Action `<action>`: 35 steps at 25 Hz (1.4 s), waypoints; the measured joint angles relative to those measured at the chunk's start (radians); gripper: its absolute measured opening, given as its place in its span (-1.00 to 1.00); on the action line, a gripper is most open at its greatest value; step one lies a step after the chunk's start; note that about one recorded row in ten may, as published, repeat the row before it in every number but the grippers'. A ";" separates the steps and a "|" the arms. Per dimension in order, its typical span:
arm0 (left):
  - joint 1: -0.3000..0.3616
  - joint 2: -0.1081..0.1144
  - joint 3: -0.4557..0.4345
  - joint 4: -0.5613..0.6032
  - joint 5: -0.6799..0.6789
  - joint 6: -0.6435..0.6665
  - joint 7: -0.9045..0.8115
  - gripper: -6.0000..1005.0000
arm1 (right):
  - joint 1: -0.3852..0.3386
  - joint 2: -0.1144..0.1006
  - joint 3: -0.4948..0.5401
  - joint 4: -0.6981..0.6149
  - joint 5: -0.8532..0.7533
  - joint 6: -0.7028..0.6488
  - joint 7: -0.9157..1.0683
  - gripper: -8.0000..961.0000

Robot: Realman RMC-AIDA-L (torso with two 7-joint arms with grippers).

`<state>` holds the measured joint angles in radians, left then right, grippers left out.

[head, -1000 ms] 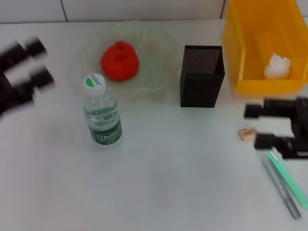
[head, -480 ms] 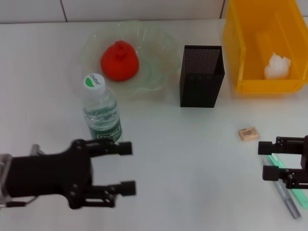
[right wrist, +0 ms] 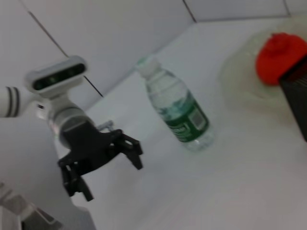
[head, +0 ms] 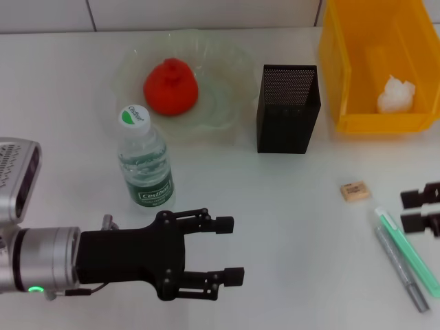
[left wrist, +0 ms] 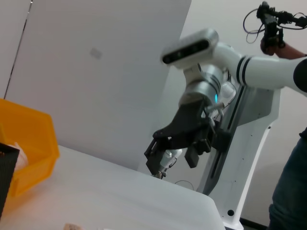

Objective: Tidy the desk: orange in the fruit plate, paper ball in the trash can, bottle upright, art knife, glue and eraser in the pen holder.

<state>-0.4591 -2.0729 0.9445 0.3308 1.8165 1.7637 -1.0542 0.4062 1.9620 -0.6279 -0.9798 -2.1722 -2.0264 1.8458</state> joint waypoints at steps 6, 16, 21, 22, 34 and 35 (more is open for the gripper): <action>-0.036 -0.004 0.002 -0.028 -0.005 -0.032 0.000 0.60 | 0.151 0.002 -0.012 -0.312 -0.238 -0.085 0.390 0.38; -0.043 -0.006 -0.003 -0.032 -0.007 -0.059 -0.007 0.60 | 0.199 0.111 -0.254 -0.539 -0.606 -0.015 0.664 0.38; -0.048 -0.005 0.002 -0.033 -0.007 -0.100 -0.008 0.60 | 0.171 0.121 -0.390 -0.489 -0.655 0.088 0.735 0.37; -0.048 -0.005 0.001 -0.033 -0.007 -0.102 -0.009 0.60 | 0.167 0.122 -0.407 -0.478 -0.660 0.104 0.743 0.37; -0.046 -0.002 -0.006 -0.033 -0.006 -0.126 -0.009 0.60 | 0.183 0.124 -0.691 -0.360 -0.683 0.238 0.862 0.36; -0.043 -0.002 -0.006 -0.034 -0.006 -0.131 -0.009 0.60 | 0.183 0.124 -0.691 -0.360 -0.683 0.238 0.862 0.36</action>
<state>-0.5023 -2.0750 0.9388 0.2967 1.8101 1.6324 -1.0631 0.5888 2.0857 -1.3191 -1.3393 -2.8556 -1.7883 2.7083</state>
